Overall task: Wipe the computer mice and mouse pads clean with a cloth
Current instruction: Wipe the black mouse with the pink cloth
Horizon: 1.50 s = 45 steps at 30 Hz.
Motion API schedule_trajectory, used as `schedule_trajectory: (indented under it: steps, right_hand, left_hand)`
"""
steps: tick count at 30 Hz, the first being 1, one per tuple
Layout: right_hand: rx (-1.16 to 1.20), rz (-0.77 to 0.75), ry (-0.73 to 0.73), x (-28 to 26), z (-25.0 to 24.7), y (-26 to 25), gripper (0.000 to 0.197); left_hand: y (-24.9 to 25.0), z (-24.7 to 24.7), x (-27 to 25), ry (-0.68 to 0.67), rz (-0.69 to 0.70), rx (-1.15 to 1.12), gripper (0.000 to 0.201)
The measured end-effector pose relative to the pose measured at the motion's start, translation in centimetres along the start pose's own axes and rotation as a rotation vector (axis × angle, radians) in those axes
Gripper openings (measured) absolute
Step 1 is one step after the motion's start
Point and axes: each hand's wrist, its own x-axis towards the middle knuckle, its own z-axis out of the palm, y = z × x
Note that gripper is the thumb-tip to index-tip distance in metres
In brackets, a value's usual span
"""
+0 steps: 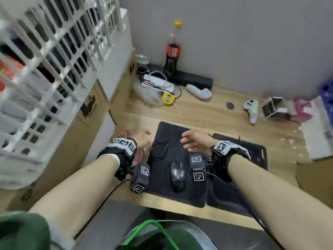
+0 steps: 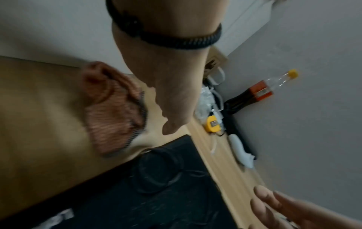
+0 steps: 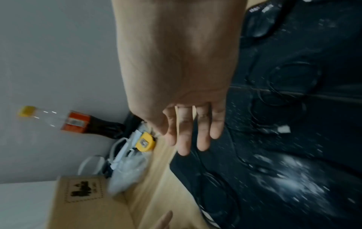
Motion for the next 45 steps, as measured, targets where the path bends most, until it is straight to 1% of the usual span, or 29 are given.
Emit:
schedule_trajectory:
  steps: [2, 3, 4, 5, 6, 8, 9, 10, 11, 13, 14, 16, 17, 19, 20, 21, 23, 25, 28, 29, 31, 33, 35, 36, 38, 39, 41, 42, 45]
  right_hand:
    - [0.01, 0.022, 0.039, 0.6, 1.1, 1.3, 0.013]
    - [0.002, 0.037, 0.043, 0.7, 1.7, 2.2, 0.012]
    - [0.001, 0.05, 0.031, 0.8, 2.3, 3.2, 0.011]
    - [0.018, 0.064, 0.021, 0.8, 2.8, 4.4, 0.01]
    - [0.035, 0.066, 0.021, 0.5, 3.2, 5.3, 0.01]
    - [0.063, 0.056, 0.035, 0.3, 3.5, 6.4, 0.009]
    - [0.073, 0.057, 0.04, 0.2, 3.4, 6.8, 0.008]
    - [0.077, 0.066, 0.049, 0.1, 3.1, 7.3, 0.008]
    - [0.078, 0.073, 0.058, 0.0, 2.8, 7.5, 0.008]
    - [0.123, 0.07, 0.063, -0.4, 2.0, 7.8, 0.008]
    - [0.168, 0.06, 0.061, -0.6, 1.6, 7.7, 0.009]
    - [0.277, 0.033, 0.055, -0.9, 0.8, 7.2, 0.016]
    - [0.333, 0.017, 0.044, -0.8, 0.3, 6.9, 0.024]
    - [0.419, -0.004, -0.01, -0.8, 0.0, 6.3, 0.038]
    - [0.457, -0.01, -0.055, -0.9, -0.1, 6.0, 0.041]
    - [0.512, -0.011, -0.098, -0.9, -0.1, 5.8, 0.043]
    - [0.649, 0.0, -0.156, -1.0, 0.1, 5.8, 0.045]
    - [0.778, 0.011, -0.137, -0.8, 0.1, 6.6, 0.04]
    - [0.862, 0.007, -0.011, -0.1, -0.6, 8.3, 0.037]
    - [0.849, 0.018, 0.044, 0.1, -1.0, 8.9, 0.035]
    - [0.745, 0.062, 0.193, 0.5, -1.8, 10.4, 0.03]
    - [0.704, 0.087, 0.265, 0.6, -2.4, 11.9, 0.026]
    - [0.665, 0.092, 0.248, 0.6, -2.8, 13.2, 0.031]
    - [0.606, 0.102, 0.235, 0.4, -2.8, 13.7, 0.033]
    - [0.48, 0.125, 0.223, 0.2, -2.6, 14.4, 0.028]
    - [0.427, 0.138, 0.224, 0.2, -2.6, 14.7, 0.024]
    - [0.378, 0.168, 0.222, 0.4, -2.2, 15.0, 0.02]
    - [0.372, 0.182, 0.217, 0.5, -2.0, 14.9, 0.02]
    - [0.362, 0.19, 0.174, 0.7, -1.1, 14.4, 0.019]
  left_hand:
    - [-1.5, 0.7, -0.8, 0.131, -0.081, 0.214, 0.052]
    - [-2.4, 1.2, -1.4, 0.155, -0.118, 0.229, 0.057]
    - [-3.0, 1.6, -2.1, 0.144, -0.157, 0.231, 0.062]
    - [-3.7, 2.6, -2.2, 0.105, -0.166, 0.211, 0.067]
    - [-4.3, 3.2, -2.5, 0.092, -0.169, 0.226, 0.071]
    - [-5.1, 3.7, -2.9, 0.147, -0.14, 0.356, 0.074]
    - [-5.3, 3.7, -3.0, 0.194, -0.101, 0.426, 0.069]
    - [-5.3, 3.7, -3.0, 0.234, -0.061, 0.463, 0.06]
    - [-5.0, 3.6, -3.0, 0.266, -0.026, 0.407, 0.047]
    - [-3.5, 3.3, -2.9, 0.298, 0.02, 0.115, 0.026]
    - [-2.5, 3.2, -2.7, 0.313, 0.044, -0.019, 0.02]
    - [0.3, 2.8, -2.8, 0.292, 0.138, -0.171, 0.024]
    - [2.0, 2.6, -3.0, 0.261, 0.196, -0.206, 0.028]
    - [5.3, 2.5, -3.9, 0.222, 0.332, -0.214, 0.032]
    - [6.7, 2.7, -4.1, 0.205, 0.402, -0.209, 0.037]
    - [8.0, 3.0, -4.4, 0.156, 0.448, -0.231, 0.043]
    - [9.9, 4.0, -5.0, 0.011, 0.498, -0.34, 0.052]
    - [11.1, 5.0, -5.5, -0.087, 0.509, -0.477, 0.049]
    - [11.1, 5.9, -5.8, -0.183, 0.411, -0.728, 0.033]
    - [10.8, 6.2, -5.6, -0.179, 0.379, -0.764, 0.029]
    - [9.7, 6.7, -5.0, -0.09, 0.327, -0.694, 0.025]
    - [8.4, 7.0, -4.7, -0.024, 0.224, -0.576, 0.021]
    - [7.4, 7.4, -4.5, -0.036, 0.104, -0.499, 0.015]
    - [6.8, 7.7, -4.4, -0.055, 0.059, -0.47, 0.013]
    - [6.1, 8.0, -4.4, -0.099, -0.016, -0.442, 0.012]
    - [5.9, 8.1, -4.4, -0.115, -0.052, -0.45, 0.015]
    - [5.6, 8.2, -4.4, -0.145, -0.119, -0.492, 0.032]
    - [5.5, 8.2, -4.3, -0.164, -0.135, -0.504, 0.037]
    - [5.8, 7.9, -4.5, -0.243, -0.165, -0.486, 0.034]
